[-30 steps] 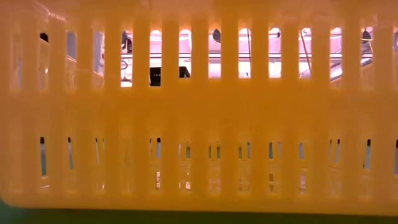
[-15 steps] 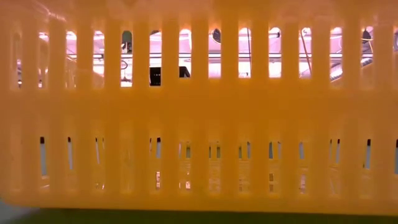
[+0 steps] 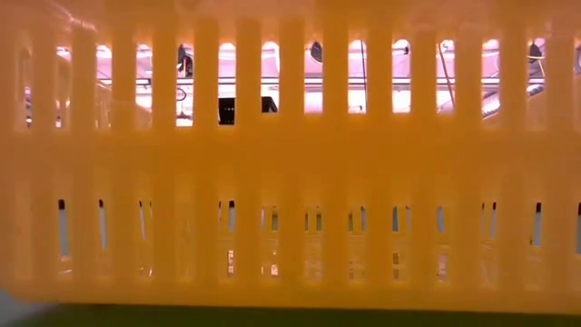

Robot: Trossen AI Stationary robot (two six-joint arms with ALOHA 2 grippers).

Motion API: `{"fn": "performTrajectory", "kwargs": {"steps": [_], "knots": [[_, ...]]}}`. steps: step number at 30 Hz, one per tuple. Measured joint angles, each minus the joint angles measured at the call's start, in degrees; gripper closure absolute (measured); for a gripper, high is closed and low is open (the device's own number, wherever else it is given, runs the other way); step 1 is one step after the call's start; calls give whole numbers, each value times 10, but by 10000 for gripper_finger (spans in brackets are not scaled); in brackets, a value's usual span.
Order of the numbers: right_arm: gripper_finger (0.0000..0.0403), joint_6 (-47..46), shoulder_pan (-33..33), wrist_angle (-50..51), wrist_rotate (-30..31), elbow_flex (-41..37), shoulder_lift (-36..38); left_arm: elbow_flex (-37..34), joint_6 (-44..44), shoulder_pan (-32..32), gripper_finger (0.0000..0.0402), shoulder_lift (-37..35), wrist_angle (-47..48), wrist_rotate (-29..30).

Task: Stack baskets on shelf by color
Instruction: Put the stacked white bins on the shelf

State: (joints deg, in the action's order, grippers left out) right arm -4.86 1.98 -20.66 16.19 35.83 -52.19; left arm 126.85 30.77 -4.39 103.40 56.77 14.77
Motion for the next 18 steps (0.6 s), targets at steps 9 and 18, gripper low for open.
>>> {"fn": "performTrajectory", "kwargs": {"steps": [9,18], "knots": [[255,34,0,4,4,0,14,74,40,-124,389,128,8,-142],[255,42,0,19,34,-28,83,75,36,-155,389,174,68,-180]]}}
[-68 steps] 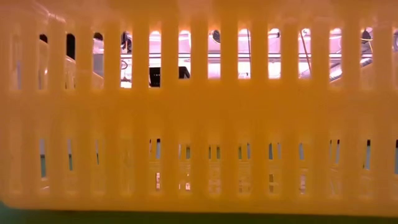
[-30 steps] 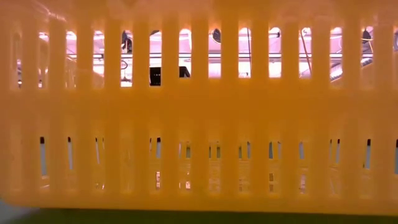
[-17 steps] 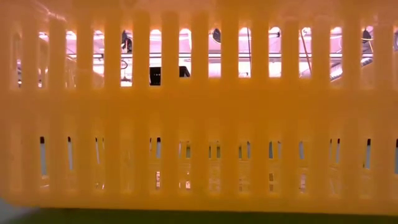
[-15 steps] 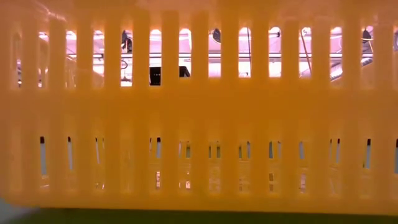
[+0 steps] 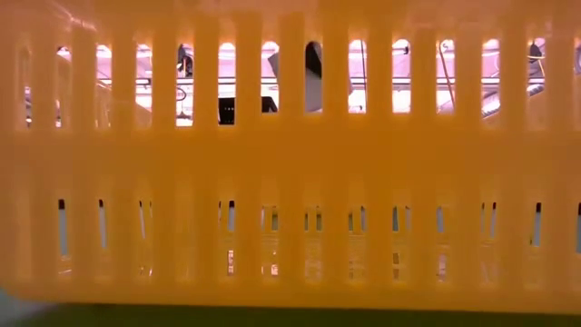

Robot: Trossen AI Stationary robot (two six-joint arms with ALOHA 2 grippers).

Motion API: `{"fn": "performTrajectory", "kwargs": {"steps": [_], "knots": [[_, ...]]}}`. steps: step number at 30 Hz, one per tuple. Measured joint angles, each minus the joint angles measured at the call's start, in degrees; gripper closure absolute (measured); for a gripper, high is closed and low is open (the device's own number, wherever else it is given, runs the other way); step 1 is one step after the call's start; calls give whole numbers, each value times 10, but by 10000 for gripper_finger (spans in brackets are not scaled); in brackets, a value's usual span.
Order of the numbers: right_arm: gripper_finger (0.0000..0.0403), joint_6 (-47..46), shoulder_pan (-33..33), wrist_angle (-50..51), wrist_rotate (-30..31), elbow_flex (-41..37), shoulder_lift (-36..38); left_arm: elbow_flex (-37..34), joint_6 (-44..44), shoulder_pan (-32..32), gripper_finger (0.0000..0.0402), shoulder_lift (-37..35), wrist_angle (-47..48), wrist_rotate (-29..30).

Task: Stack baskets on shelf by color
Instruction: Put the stacked white bins on the shelf

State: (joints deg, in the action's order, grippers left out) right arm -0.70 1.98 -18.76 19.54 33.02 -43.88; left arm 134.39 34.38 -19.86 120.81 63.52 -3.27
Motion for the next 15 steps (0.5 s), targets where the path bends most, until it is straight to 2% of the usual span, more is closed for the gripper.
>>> {"fn": "performTrajectory", "kwargs": {"steps": [7,15], "knots": [[255,-4,0,-2,14,-20,40,-31,0,1,383,1,3,-4],[255,-12,0,-2,14,-22,42,-49,-34,1,386,0,-8,-4]]}}
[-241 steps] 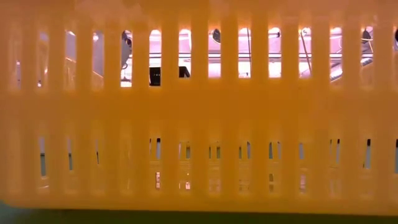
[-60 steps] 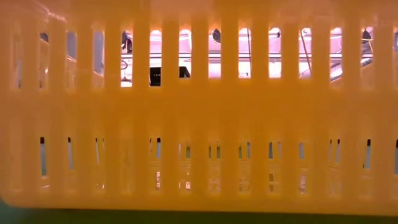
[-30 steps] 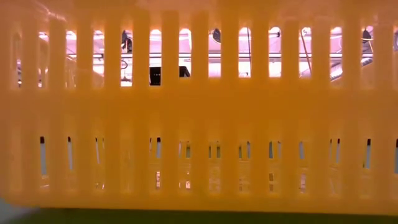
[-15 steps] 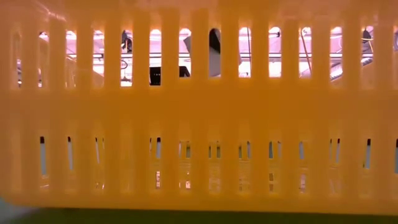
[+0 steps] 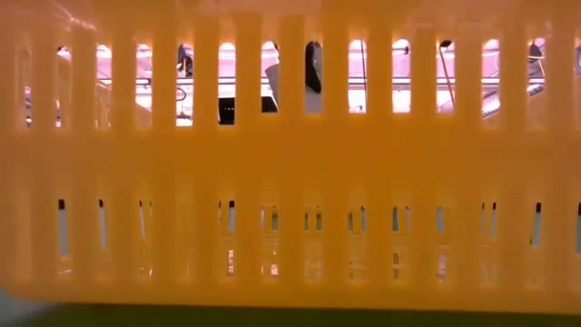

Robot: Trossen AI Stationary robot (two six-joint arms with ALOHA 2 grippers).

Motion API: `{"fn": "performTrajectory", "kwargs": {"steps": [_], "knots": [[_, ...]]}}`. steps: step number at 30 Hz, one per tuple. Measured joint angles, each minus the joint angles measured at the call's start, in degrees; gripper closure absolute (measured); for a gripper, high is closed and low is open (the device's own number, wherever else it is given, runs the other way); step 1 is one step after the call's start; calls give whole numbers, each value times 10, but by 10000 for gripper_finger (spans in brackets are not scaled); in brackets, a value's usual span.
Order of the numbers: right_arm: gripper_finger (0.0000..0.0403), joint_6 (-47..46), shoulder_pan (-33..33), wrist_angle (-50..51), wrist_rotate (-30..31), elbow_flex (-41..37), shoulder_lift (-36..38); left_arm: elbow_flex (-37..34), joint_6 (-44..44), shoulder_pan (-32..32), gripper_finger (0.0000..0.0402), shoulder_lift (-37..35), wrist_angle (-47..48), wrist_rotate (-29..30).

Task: Stack baskets on shelf by color
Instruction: Put the stacked white bins on the shelf

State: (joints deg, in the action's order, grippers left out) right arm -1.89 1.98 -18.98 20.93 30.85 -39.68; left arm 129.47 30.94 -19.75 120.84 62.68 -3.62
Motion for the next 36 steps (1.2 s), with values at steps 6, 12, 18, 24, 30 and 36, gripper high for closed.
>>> {"fn": "performTrajectory", "kwargs": {"steps": [6,12,18,24,30,36], "knots": [[255,0,0,0,0,0,0,0,-23,0,341,0,-7,2],[255,0,0,0,0,0,0,1,-15,0,336,-2,2,2],[255,1,0,0,0,0,0,1,-17,0,354,-2,5,6],[255,5,0,0,0,0,0,1,-30,0,365,-4,20,10],[255,7,0,0,0,0,0,1,-35,2,365,-11,38,26],[255,7,0,0,0,0,0,0,-57,2,364,-13,39,38]]}}
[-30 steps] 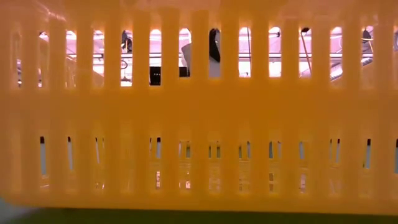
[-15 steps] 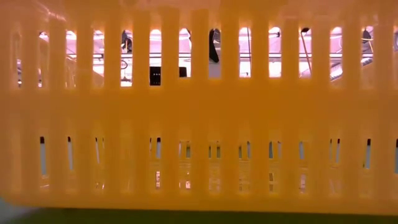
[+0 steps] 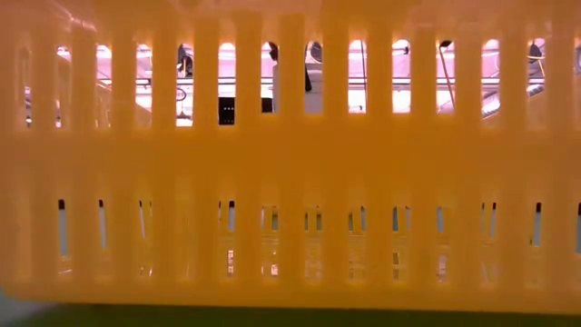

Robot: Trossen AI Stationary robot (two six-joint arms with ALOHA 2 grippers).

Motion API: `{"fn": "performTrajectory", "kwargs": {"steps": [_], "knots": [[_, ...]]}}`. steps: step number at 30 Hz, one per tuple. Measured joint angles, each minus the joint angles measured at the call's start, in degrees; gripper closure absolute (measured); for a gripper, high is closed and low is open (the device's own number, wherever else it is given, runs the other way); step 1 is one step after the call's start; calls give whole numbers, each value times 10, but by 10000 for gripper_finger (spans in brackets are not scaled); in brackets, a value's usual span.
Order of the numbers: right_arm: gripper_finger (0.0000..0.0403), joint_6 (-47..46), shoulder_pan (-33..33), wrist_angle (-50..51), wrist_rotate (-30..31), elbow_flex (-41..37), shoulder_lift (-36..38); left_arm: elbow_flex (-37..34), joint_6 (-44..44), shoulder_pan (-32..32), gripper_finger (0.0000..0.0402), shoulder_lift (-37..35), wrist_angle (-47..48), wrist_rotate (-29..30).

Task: Stack baskets on shelf by color
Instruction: Put the stacked white bins on the shelf, then stack the bottom left yellow bin on top of the bottom right yellow bin

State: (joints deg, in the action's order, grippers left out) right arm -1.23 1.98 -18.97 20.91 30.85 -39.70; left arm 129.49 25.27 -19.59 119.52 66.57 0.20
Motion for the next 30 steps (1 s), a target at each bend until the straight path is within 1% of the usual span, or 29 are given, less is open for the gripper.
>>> {"fn": "performTrajectory", "kwargs": {"steps": [7,14,17,25,27,30], "knots": [[255,0,0,0,0,0,0,0,-1,3,364,0,-2,0],[255,0,0,3,0,0,-1,-1,0,8,360,-17,16,-3],[255,-2,0,5,0,0,-3,0,0,10,335,-28,17,-2],[255,-9,0,4,0,0,-5,0,-20,10,225,-36,26,0],[255,-10,0,4,0,0,-5,0,-30,10,206,-38,36,3],[255,2,0,4,0,0,-8,0,-39,14,189,-49,49,22]]}}
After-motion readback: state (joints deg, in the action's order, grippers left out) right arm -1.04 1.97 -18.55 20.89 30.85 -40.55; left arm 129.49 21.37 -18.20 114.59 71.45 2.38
